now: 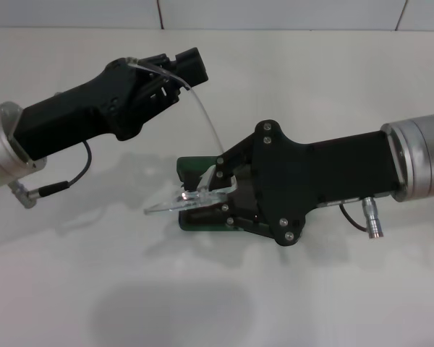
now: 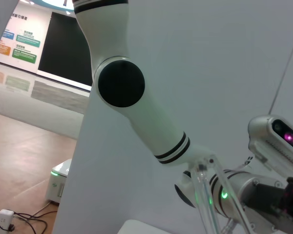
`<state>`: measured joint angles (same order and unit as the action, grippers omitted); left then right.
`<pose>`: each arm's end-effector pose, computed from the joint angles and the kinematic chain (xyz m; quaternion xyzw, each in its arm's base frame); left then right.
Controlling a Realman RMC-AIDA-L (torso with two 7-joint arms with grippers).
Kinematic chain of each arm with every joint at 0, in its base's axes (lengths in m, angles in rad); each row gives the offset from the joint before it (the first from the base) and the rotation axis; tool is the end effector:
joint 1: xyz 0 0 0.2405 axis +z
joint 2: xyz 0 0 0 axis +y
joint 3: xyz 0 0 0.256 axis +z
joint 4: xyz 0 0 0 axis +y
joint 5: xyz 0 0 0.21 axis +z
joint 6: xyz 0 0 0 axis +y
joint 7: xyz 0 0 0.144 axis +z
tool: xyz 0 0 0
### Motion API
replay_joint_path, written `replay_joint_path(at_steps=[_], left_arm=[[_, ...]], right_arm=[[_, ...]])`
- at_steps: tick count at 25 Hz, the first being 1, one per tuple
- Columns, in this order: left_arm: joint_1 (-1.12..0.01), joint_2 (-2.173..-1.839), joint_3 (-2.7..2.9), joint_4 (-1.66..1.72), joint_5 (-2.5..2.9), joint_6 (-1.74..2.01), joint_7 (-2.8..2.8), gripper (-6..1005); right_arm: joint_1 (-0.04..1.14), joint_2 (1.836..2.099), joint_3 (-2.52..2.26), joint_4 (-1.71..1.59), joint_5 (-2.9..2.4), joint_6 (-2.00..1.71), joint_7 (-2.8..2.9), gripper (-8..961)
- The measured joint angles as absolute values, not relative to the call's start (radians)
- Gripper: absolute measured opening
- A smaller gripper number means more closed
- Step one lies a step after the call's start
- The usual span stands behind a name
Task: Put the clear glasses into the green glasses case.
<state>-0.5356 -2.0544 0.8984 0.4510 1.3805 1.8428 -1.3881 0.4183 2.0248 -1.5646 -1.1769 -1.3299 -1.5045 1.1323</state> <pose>-0.2029 0.3085 0.0150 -0.8387 -0.1910 -0.5096 0.0177 0.1100 0.2861 -0.0190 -0.9241 -0.1957 0.3277 0.0161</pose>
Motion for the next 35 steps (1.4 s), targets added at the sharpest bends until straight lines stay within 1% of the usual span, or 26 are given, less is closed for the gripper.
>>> replay_joint_path(at_steps=[18,28,35], left_arm=[[-0.526,-2.061,0.875,0.435,1.361,1.748,-1.389,155],[-0.524,-2.063,0.868,0.433,1.345,1.844,-1.383,155],[-0.522,-2.075,0.873,0.433,1.345,1.879,-1.38,155]], right_arm=[[0.407,2.025,-1.569,-1.181,-1.329,-1.513,1.132,116],[0.403,2.023,-1.568,-1.177,-1.316,-1.514,1.132,117],[0.403,2.025,-1.565,-1.173,-1.316,-1.508,1.132,117]])
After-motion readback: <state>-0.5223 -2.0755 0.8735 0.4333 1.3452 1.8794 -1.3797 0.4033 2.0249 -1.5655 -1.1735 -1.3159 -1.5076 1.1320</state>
